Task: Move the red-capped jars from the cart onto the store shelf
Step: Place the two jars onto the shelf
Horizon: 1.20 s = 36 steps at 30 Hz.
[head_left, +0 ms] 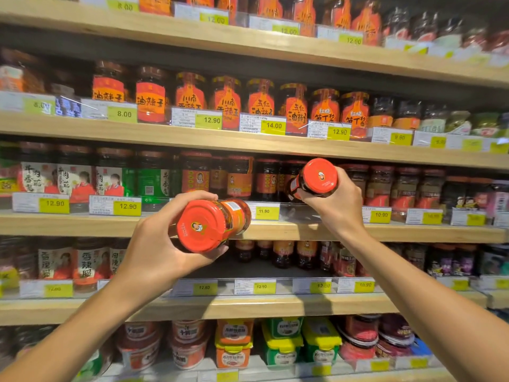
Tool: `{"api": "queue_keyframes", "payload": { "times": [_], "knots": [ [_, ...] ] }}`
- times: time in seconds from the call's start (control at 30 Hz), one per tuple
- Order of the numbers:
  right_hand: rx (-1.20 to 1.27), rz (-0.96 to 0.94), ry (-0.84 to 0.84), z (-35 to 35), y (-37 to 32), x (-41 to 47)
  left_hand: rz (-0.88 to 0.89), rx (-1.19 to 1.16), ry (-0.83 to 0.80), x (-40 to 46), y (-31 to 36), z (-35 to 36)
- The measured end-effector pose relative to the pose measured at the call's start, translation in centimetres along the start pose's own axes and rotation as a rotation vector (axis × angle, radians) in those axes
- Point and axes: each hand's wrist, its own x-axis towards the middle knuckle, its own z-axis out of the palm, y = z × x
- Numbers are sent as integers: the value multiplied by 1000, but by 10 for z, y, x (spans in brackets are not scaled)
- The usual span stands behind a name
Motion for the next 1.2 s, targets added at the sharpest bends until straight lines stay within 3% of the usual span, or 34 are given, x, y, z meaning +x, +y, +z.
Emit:
{"api": "queue_keyframes", "payload": {
  "times": [0.5,0.7,0.93,1.2],
  "knots": [
    [-320,174,-114,14,7,33,31,-42,23,13,-4,1],
    [-344,165,-128,19,9,41,53,-44,29,25,-3,7],
    [-324,359,-215,21,12,52,60,-34,48,39,2,17],
    [-450,343,-289,25,25,53,71,20,58,69,3,32]
  ]
}}
